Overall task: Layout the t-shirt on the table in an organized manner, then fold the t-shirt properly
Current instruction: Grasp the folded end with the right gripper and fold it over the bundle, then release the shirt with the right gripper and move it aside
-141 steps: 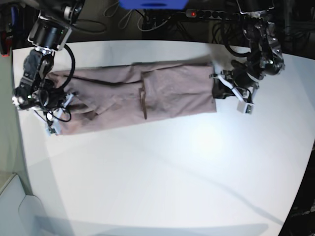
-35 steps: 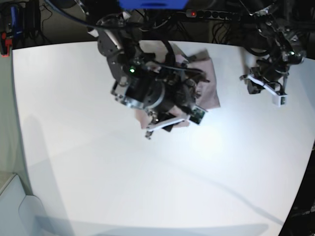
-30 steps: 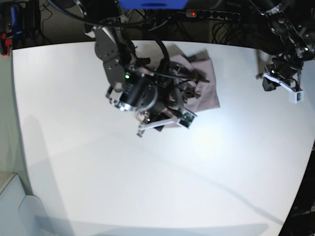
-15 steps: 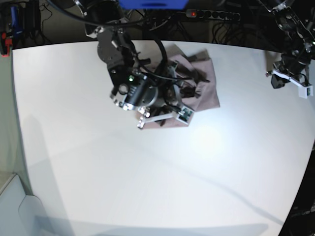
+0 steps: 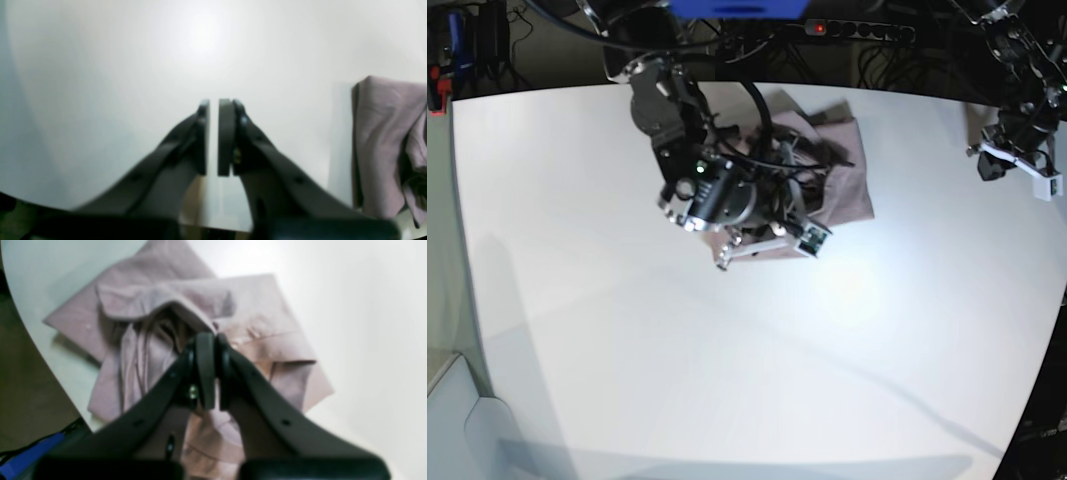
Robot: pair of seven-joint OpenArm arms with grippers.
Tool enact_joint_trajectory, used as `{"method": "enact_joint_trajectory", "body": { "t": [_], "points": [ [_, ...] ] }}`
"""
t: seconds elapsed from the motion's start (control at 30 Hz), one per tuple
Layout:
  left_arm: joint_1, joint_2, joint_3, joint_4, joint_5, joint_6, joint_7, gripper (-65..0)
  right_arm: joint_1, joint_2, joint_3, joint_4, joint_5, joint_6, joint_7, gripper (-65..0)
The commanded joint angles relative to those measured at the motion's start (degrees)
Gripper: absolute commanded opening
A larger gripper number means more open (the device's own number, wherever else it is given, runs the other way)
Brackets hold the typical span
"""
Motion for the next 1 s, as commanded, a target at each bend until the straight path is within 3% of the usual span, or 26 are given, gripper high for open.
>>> {"method": "enact_joint_trajectory", "body": {
  "t": [0.0,0.13,0.43,0.6,0.9,0.97],
  "points": [
    [0.3,-0.8,-0.4,0.8,-1.0,-0.3,-0.9,-60.6,1.3,-0.6,-0.2,1.1,0.5,0.1,1.2,-65.0],
    [0.7,-0.7,-0.1,0.9,-1.0,-0.3,-0.9,-60.6,1.7,-0.6,-3.2,1.4,0.8,0.1,1.2,-65.0],
    [1.9,-0.6,0.0,1.5,-1.0,-0.3,-0.9,-60.6,4.9,-0.6,-7.5,2.4,8.6,0.1,1.4,-65.0],
    [2.7,-0.6,0.0,1.5,-1.0,-0.3,-0.9,-60.6,7.2,-0.6,-8.3,0.1,10.9,0.1,5.4,-64.9],
    [3.9,-0.6,0.0,1.5,-1.0,-0.3,-0.9,-60.6,13.2,-0.6,-8.5,-13.2,22.8,0.1,15.0,-52.0],
    [4.3,-0.8,0.0,1.5,-1.0,-0.3,-0.9,-60.6,15.0,-0.6,-8.5,-16.1,25.6,-4.1,16.9,-47.3]
  ]
}}
